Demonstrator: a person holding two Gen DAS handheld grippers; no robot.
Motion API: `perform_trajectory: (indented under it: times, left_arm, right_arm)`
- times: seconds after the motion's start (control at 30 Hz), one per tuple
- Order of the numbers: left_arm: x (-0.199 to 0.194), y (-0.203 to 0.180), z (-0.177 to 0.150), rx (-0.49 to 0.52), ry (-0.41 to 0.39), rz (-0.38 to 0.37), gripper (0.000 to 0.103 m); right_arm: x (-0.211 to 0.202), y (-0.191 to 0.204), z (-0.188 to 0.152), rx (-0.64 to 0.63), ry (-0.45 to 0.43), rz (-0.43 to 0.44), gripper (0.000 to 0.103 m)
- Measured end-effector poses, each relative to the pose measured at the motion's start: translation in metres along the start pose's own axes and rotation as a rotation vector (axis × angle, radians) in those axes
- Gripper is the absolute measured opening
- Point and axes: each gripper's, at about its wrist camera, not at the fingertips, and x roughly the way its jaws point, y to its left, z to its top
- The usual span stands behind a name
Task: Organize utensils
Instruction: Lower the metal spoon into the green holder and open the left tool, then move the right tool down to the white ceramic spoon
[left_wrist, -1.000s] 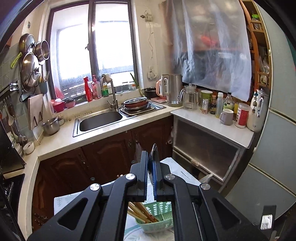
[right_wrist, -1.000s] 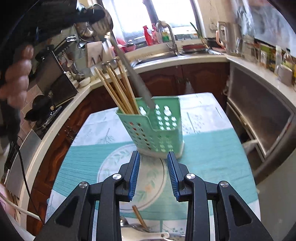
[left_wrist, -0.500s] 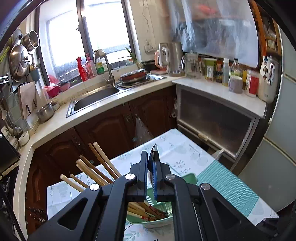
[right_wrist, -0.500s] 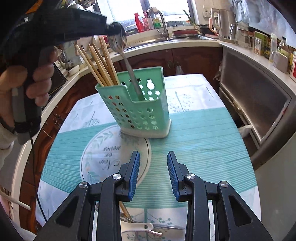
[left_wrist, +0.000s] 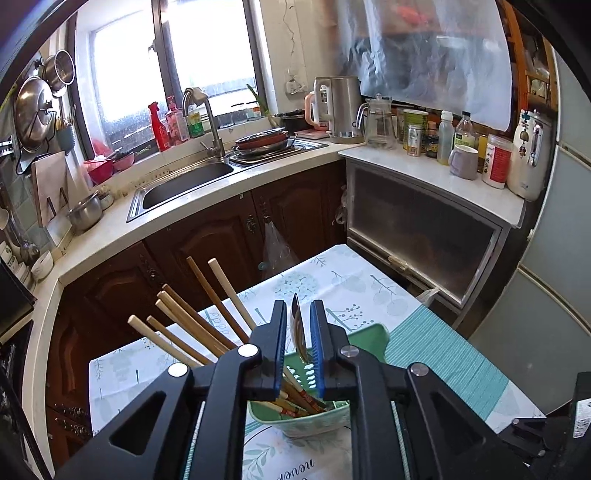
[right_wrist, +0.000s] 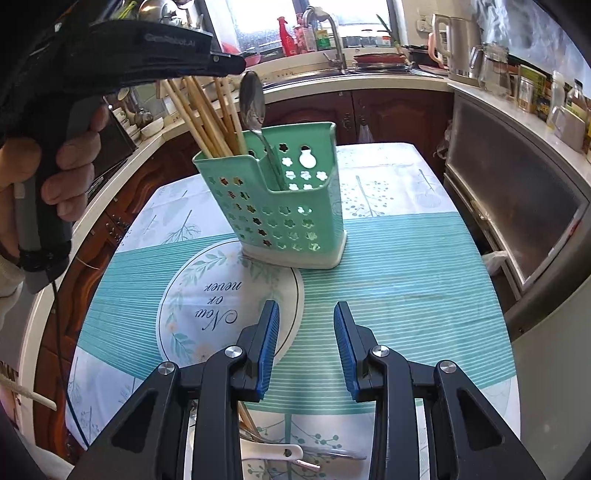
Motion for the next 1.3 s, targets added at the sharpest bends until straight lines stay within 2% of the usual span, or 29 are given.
perform_trajectory:
  times: [0.07,0.27,0.4,0.57,0.77,0.87,1.07,1.17,1.3]
  left_arm:
    - [-0.011,0.001,0.002,-0.001,-0.012,-0.015,0.016]
    - [-0.057,0.005,-0.003,0.002,-0.029,-0.068,0.019]
    - [-0.08,0.008,-0.023,0.007,0.003,-0.103,0.021]
    - [-0.081,0.011,-0.068,-0.015,0.144,-0.18,0.025]
    - [-0.064,0.01,-0.137,-0.042,0.341,-0.248,0.025]
    - [-0.059,0.007,-0.164,-0.043,0.408,-0.262,0.025]
    - [-0.057,0.002,-0.192,-0.04,0.46,-0.289,0.025]
    - [-0.058,0.004,-0.202,-0.087,0.485,-0.289,0.025]
    - [-0.057,0.008,-0.212,-0.17,0.515,-0.253,0.025]
  right_arm:
    - [-0.001,0.003,0.001,-0.02,0.001,0.008,0.031]
    - [-0.002,0.014,-0.001,-0.101,0.021,0.023,0.031]
    - [-0.003,0.02,-0.008,-0.141,0.041,0.028,0.031]
    - [-0.004,0.027,-0.024,-0.192,0.089,0.046,0.029]
    - [-0.006,0.041,-0.054,-0.307,0.179,0.049,0.026]
    - [-0.008,0.048,-0.068,-0.374,0.21,0.04,0.026]
    - [-0.016,0.068,-0.09,-0.517,0.234,0.024,0.026]
    - [-0.018,0.08,-0.1,-0.609,0.233,0.017,0.026]
    - [-0.021,0.094,-0.112,-0.762,0.211,0.013,0.026]
